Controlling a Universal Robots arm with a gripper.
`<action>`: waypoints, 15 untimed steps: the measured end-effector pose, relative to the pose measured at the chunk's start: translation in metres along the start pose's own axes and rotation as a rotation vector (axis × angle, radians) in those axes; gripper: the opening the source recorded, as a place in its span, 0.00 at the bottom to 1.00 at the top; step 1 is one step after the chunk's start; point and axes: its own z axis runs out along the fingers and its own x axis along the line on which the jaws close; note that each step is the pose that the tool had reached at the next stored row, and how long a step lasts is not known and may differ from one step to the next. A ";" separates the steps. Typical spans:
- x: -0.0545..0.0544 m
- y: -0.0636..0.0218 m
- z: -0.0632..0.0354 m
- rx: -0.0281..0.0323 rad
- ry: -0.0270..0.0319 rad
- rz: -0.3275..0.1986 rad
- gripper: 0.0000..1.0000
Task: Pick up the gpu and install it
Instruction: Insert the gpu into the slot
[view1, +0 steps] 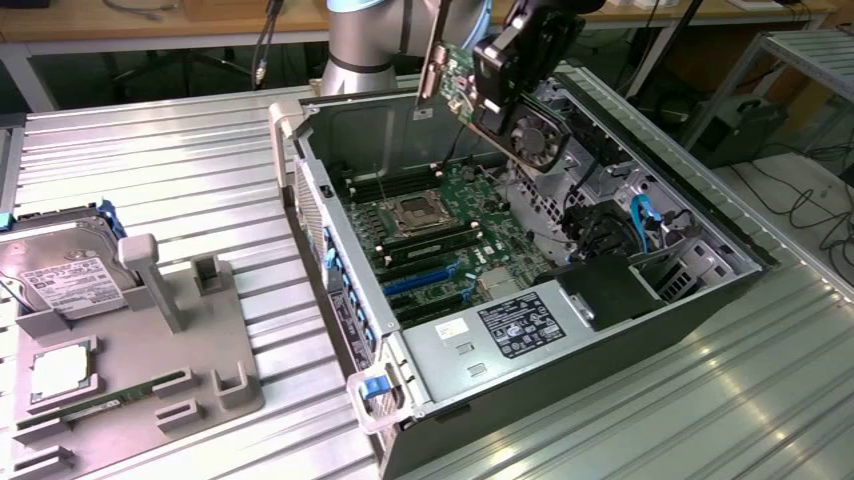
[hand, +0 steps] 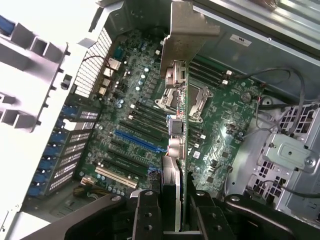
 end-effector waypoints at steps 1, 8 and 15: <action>0.000 0.0000 0.0000 -0.0002 0.0007 -0.009 0.28; 0.000 0.0000 0.0000 -0.0015 0.0075 -0.095 0.28; 0.000 0.0000 0.0001 -0.0029 0.0144 -0.183 0.28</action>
